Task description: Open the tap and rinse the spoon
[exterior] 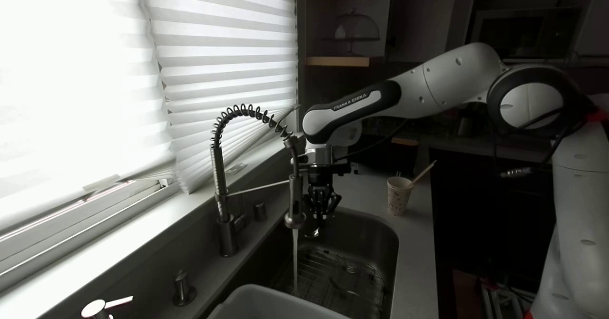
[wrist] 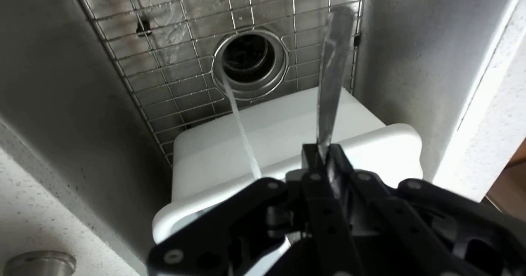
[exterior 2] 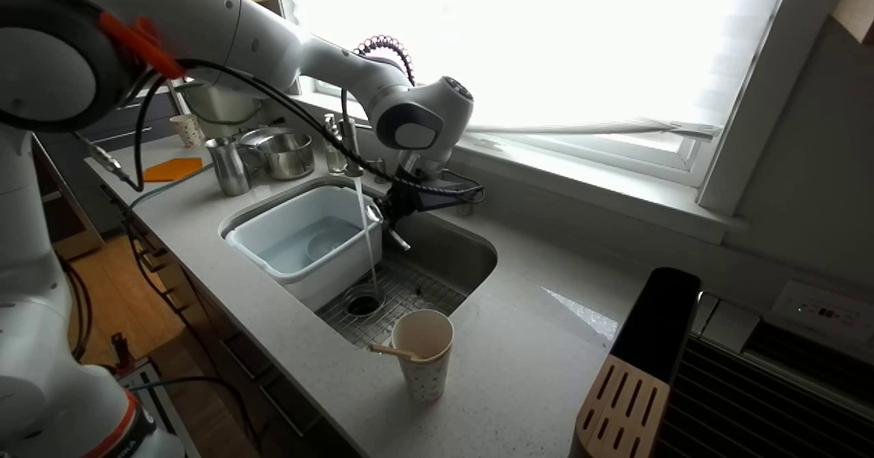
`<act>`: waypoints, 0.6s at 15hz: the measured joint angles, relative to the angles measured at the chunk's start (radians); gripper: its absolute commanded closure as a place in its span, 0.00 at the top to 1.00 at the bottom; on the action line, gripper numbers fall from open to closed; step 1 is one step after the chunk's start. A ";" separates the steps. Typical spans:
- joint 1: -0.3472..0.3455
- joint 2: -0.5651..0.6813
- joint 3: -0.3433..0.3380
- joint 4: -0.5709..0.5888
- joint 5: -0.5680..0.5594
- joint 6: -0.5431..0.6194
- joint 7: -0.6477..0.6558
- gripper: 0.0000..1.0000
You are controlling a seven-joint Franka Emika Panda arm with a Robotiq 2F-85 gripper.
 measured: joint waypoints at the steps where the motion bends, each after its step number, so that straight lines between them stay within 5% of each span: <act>1: 0.000 -0.001 -0.007 0.000 -0.019 0.000 0.008 0.02; 9: -0.005 -0.023 -0.069 0.028 -0.141 0.004 0.129 0.02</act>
